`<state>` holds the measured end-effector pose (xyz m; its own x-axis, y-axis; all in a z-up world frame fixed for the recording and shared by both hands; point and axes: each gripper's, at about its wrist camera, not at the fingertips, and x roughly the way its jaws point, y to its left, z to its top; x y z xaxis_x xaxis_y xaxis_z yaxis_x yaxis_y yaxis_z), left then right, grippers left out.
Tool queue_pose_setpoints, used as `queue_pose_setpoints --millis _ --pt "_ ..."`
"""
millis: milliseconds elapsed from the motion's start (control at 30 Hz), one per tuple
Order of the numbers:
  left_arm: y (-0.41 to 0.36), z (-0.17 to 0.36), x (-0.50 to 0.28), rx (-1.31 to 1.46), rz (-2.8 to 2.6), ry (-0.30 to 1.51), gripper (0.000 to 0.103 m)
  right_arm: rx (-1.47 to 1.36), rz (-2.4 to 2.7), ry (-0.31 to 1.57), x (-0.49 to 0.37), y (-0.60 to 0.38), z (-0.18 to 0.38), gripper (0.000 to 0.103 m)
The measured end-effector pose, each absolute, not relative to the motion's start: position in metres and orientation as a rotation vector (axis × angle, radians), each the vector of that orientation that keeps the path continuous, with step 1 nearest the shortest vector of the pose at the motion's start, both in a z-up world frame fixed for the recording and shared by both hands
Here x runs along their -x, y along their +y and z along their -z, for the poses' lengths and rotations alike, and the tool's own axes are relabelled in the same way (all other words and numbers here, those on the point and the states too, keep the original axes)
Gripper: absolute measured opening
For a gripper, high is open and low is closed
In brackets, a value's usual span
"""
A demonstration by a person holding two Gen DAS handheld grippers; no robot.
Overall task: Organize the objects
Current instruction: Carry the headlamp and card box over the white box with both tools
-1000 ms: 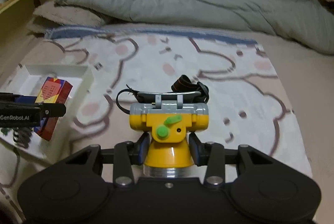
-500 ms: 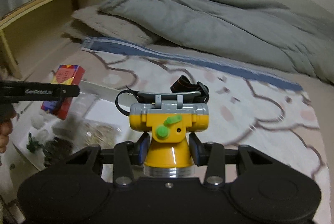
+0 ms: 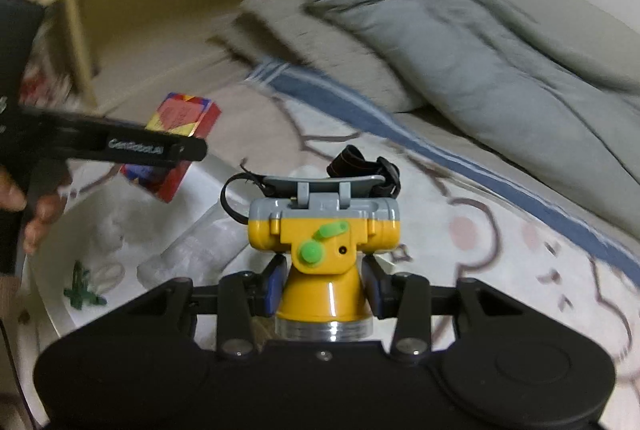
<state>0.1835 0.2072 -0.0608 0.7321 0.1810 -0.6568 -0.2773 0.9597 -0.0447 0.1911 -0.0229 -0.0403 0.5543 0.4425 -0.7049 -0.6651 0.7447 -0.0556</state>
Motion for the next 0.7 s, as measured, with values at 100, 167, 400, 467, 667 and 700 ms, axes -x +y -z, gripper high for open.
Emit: queue_pose_setpoints --millis 100,167,400,467,667,700 --pt "0.219 0.072 -0.191 0.148 -0.268 0.732 0.060 0.425 -0.777 0.743 -0.200 -0.005 0.051 0.042" --pt "0.223 0.079 -0.196 0.142 -0.276 0.752 0.060 0.482 -0.840 0.755 -0.204 0.005 0.058 0.042" --pt "0.231 0.105 -0.212 0.127 -0.308 0.829 0.060 0.619 -0.933 0.814 -0.219 0.034 0.080 0.042" --pt "0.233 0.111 -0.214 0.126 -0.311 0.846 0.061 0.625 -0.930 0.835 -0.226 0.039 0.087 0.042" --pt "0.239 0.116 -0.212 0.126 -0.346 0.864 0.080 0.607 -0.914 0.872 -0.239 0.047 0.107 0.043" --pt "0.240 0.115 -0.211 0.137 -0.342 0.871 0.080 0.594 -0.911 0.869 -0.241 0.047 0.108 0.046"
